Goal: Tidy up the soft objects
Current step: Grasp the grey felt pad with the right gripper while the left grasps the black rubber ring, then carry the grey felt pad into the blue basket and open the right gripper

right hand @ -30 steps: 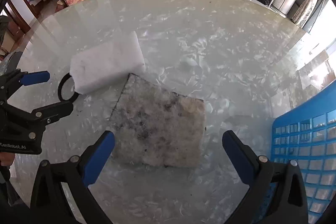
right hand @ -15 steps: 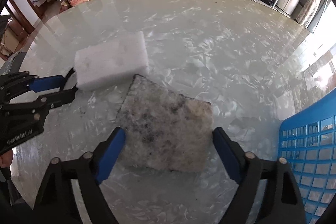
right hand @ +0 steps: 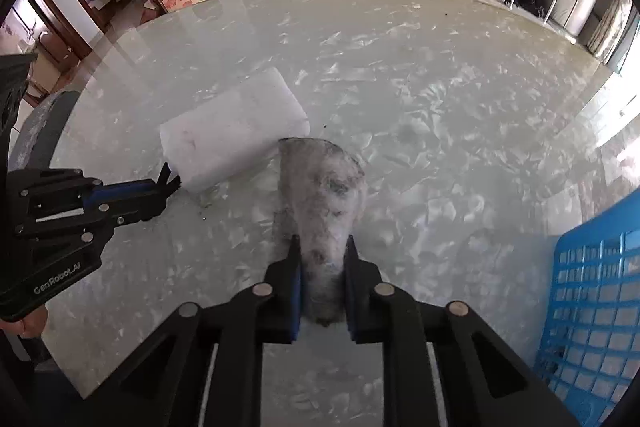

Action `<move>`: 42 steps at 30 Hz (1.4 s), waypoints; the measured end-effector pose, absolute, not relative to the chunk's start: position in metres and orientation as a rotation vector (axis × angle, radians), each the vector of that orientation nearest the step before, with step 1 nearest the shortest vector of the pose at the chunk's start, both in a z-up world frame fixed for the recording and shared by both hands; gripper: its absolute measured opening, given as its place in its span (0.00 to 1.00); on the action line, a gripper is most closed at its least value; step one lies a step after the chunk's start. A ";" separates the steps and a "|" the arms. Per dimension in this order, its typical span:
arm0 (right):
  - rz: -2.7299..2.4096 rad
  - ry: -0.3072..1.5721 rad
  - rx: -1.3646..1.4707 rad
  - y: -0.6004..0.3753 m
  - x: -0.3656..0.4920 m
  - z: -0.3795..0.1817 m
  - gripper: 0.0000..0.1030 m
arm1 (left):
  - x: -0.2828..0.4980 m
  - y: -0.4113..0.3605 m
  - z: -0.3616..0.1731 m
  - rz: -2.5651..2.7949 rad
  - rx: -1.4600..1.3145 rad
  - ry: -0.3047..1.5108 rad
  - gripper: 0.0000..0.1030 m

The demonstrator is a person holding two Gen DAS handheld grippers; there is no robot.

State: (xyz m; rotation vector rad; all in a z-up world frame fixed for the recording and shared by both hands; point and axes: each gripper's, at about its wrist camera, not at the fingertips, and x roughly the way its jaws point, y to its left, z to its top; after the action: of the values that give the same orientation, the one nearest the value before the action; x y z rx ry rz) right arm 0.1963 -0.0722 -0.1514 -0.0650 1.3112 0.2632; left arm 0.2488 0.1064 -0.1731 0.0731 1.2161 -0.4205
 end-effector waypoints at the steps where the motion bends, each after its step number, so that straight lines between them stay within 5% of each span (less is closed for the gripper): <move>1: 0.266 1.314 -0.049 -0.074 0.195 -0.150 0.14 | 0.247 0.109 -0.170 -0.423 0.058 1.216 0.06; 42: 0.301 1.104 -0.110 -0.171 0.057 0.006 0.14 | 0.060 0.039 -0.012 -0.451 0.027 1.006 0.06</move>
State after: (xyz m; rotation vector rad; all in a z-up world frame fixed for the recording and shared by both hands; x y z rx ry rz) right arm 0.0570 -0.1706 0.0065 -0.1096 1.1043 0.3010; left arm 0.0599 0.0392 -0.0123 0.0269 1.0059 -0.4506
